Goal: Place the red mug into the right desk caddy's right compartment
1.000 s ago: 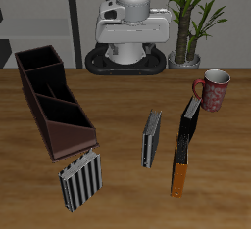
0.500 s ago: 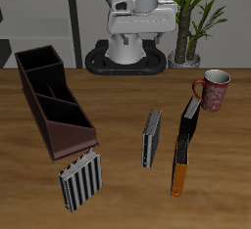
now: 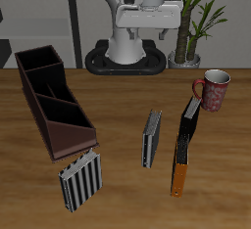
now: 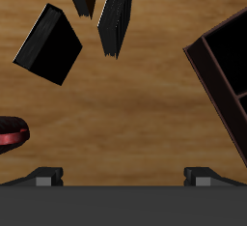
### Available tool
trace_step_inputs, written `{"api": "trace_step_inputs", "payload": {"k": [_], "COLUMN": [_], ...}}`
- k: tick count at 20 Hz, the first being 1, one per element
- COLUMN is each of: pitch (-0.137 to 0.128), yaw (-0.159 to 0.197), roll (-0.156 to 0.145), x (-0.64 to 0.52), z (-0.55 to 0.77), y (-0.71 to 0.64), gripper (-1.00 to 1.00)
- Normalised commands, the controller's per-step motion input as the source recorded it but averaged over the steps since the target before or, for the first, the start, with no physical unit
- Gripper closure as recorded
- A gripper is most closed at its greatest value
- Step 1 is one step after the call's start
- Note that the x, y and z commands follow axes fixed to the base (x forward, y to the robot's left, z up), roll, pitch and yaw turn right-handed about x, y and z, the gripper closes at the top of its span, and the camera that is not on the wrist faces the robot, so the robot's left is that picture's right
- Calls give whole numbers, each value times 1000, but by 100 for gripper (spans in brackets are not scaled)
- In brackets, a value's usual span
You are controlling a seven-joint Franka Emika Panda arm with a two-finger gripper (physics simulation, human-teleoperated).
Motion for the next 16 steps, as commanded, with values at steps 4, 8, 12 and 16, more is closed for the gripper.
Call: {"api": "trace_step_inputs", "payload": {"k": [4, 8, 12, 16], "pitch": [-33, 14, -21, -15], "yaw": [0, 9, 0, -41], "roll": [-29, 16, -5, -50], "x": [-485, -318, -66, 29], "z": [-74, -10, 86, 97], "y": [339, 327, 234, 240], "gripper": [-100, -100, -100, -100]}}
